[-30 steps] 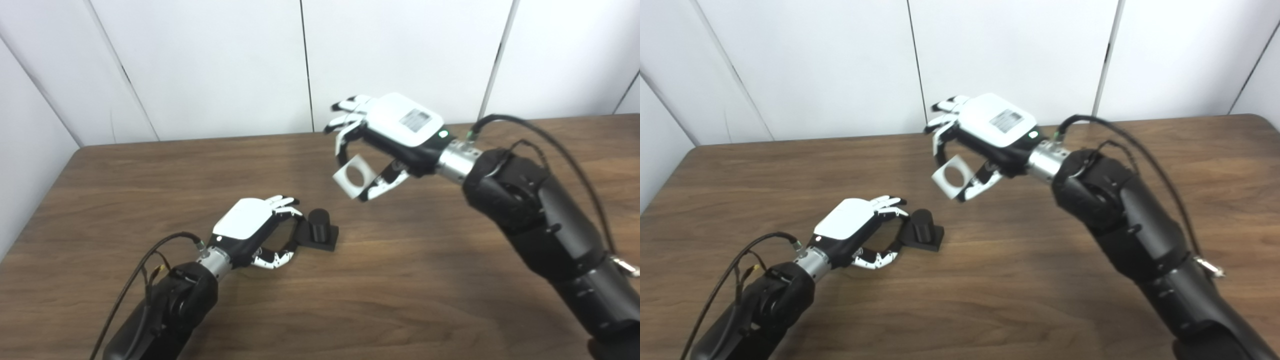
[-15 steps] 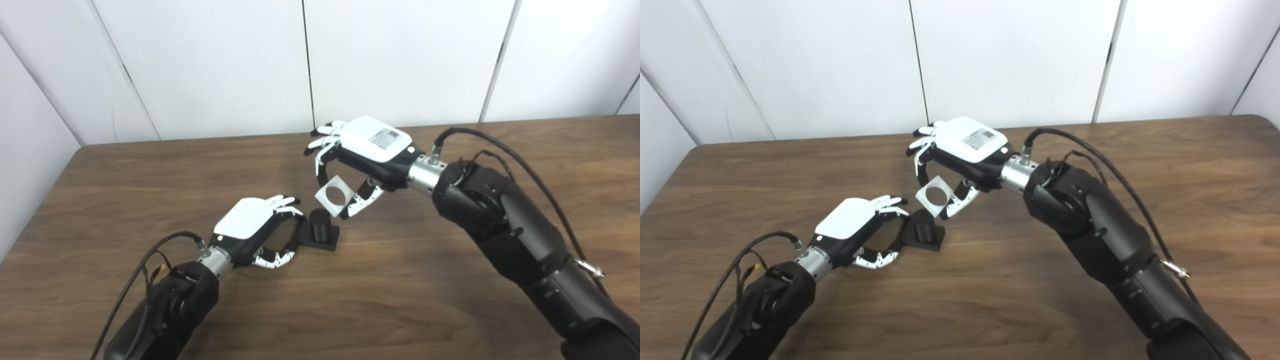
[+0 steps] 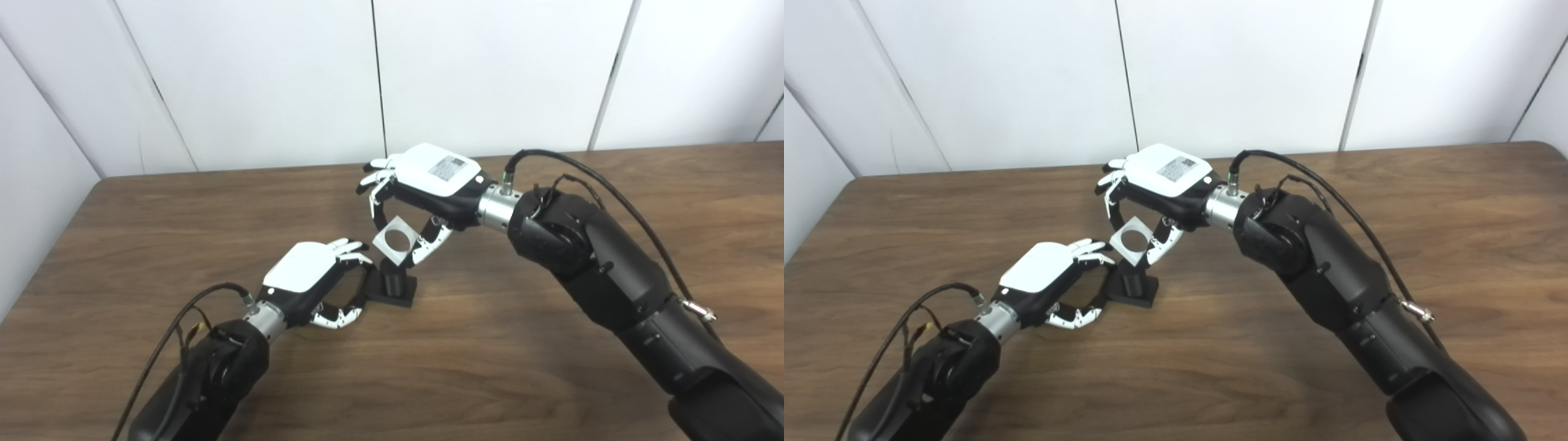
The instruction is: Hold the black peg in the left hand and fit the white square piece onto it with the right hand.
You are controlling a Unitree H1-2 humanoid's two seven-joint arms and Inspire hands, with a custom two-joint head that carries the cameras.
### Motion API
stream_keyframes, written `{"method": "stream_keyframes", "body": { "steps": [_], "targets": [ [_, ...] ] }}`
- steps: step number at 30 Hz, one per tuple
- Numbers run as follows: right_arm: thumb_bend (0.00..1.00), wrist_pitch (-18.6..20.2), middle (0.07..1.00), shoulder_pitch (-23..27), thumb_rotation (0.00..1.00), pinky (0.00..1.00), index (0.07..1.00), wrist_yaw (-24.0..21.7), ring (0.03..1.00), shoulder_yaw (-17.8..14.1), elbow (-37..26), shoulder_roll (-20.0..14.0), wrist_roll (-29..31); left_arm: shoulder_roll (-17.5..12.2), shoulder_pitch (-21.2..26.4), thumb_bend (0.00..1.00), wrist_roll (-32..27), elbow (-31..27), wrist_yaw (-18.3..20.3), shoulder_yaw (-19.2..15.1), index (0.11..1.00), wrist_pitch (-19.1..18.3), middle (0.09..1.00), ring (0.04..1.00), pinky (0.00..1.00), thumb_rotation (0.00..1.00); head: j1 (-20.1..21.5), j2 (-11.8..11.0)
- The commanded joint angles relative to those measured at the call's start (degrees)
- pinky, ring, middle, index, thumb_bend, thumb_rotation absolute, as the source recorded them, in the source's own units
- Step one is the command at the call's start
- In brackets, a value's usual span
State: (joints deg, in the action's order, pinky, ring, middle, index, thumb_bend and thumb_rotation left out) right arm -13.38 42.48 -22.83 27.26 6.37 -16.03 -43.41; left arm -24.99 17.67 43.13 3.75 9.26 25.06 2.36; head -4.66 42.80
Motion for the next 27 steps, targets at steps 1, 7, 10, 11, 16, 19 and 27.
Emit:
{"method": "stream_keyframes", "body": {
  "steps": [1,7,10,11,16,19,27],
  "targets": [
    [0.52,-1.6,0.838,4.2,0.15,0.91,0.481,1.0,0.927,-0.5,-0.9,0.5,0.1,-0.1,-1.5,0.76,1.4,2.7,4.6,2.3,0.713,-1.2,0.925,0.941,0.84,0.27,-0.1,0.1],
    [0.52,-2.1,0.835,4.3,0.15,0.92,0.481,0.8,0.924,-0.3,-0.7,0.5,0.1,-0.2,-1.5,0.76,1.4,2.5,4.9,2.2,0.713,-1.6,0.926,0.941,0.83,0.27,-0.4,0.1],
    [0.52,-2.3,0.837,4.4,0.15,0.93,0.481,0.3,0.932,0.0,-0.8,0.4,0.3,-0.3,-1.5,0.76,1.5,2.5,5.0,2.2,0.715,-1.7,0.926,0.941,0.83,0.27,-0.4,0.3],
    [0.52,-2.3,0.84,4.5,0.15,0.95,0.481,-0.1,0.937,0.1,-0.9,0.4,0.4,-0.3,-1.5,0.76,1.5,2.4,5.0,2.2,0.715,-1.8,0.927,0.941,0.83,0.27,-0.4,0.3],
    [0.52,-2.3,0.843,4.6,0.14,0.98,0.481,-1.4,0.946,0.5,-1.7,0.5,0.6,-0.3,-1.4,0.76,1.7,2.0,4.8,2.2,0.711,-1.9,0.921,0.932,0.82,0.27,-0.6,0.7],
    [0.52,-2.5,0.843,4.7,0.14,0.95,0.481,-2.0,0.939,0.6,-1.7,0.6,1.2,-0.2,-1.3,0.75,1.6,2.0,4.9,2.2,0.711,-2.1,0.921,0.931,0.82,0.27,-0.7,1.1],
    [0.52,-2.9,0.842,4.4,0.14,0.95,0.481,-3.0,0.931,1.1,-1.8,0.7,1.5,-0.2,-1.4,0.76,2.0,1.8,4.8,2.2,0.711,-2.4,0.92,0.928,0.81,0.28,-0.9,1.6]
  ]
}}
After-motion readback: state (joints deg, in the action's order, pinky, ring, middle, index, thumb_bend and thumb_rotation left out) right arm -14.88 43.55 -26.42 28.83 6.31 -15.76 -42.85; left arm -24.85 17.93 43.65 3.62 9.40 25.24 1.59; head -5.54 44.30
